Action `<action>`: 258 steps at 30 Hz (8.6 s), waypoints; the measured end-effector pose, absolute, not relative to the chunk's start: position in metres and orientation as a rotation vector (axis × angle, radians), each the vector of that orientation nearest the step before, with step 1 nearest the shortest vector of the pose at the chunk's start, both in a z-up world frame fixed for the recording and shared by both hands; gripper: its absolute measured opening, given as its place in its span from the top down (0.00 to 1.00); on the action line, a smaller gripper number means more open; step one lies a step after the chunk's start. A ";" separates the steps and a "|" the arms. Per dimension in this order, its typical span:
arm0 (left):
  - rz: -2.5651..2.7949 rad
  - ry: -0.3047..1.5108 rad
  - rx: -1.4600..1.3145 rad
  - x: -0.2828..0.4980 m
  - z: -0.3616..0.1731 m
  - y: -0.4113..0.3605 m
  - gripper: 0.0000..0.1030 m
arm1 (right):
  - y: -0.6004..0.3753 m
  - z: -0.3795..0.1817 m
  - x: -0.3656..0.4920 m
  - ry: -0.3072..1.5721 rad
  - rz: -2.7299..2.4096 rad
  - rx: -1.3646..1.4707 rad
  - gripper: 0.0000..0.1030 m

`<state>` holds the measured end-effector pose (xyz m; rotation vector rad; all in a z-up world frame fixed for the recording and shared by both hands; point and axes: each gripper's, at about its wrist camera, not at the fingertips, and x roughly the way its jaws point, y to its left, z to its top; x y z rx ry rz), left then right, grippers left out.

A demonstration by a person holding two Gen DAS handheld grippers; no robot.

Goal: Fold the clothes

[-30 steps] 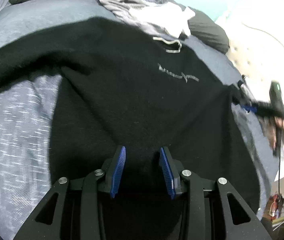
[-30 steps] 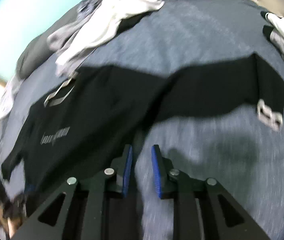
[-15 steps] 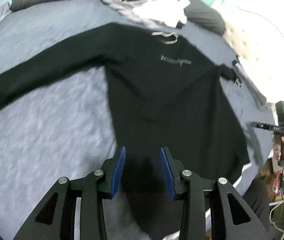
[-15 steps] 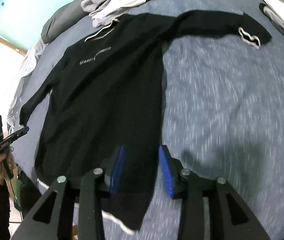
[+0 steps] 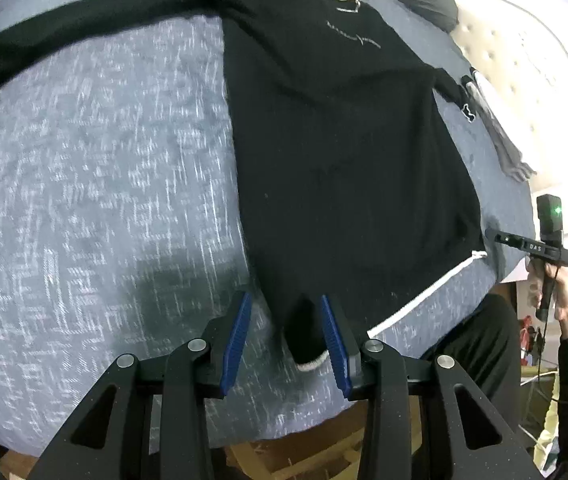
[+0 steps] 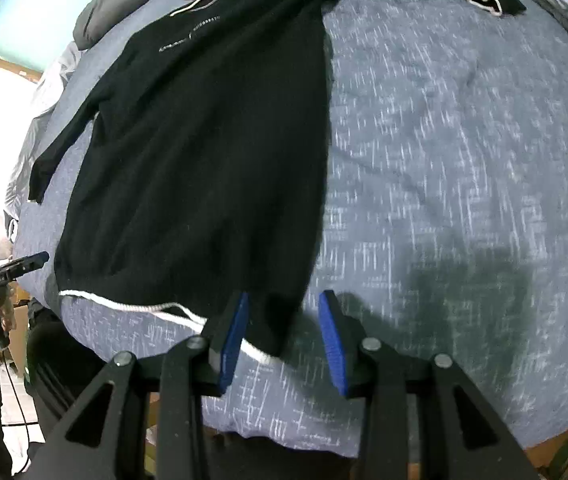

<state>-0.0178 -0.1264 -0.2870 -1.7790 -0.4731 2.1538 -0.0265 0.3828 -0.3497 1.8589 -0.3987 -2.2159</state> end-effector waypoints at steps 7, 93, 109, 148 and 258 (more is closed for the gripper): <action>2.111 -0.496 -1.837 -0.015 -0.305 -0.120 0.61 | 0.387 -0.359 -0.026 -0.473 -2.179 1.885 0.53; 2.468 -0.063 -1.539 -0.457 -0.273 -0.042 0.60 | 0.262 -0.318 -0.428 0.089 -2.583 1.390 0.52; 2.446 0.158 -1.564 -0.510 -0.316 -0.032 0.85 | 0.225 -0.367 -0.496 0.332 -2.601 1.505 0.69; 2.463 -0.314 -1.531 -0.576 -0.315 -0.085 0.73 | 0.271 -0.370 -0.569 -0.184 -2.432 1.482 0.46; 2.870 -0.843 -1.535 -0.075 -0.271 -0.464 0.95 | 0.298 -0.288 -0.173 -0.512 -2.587 1.249 0.73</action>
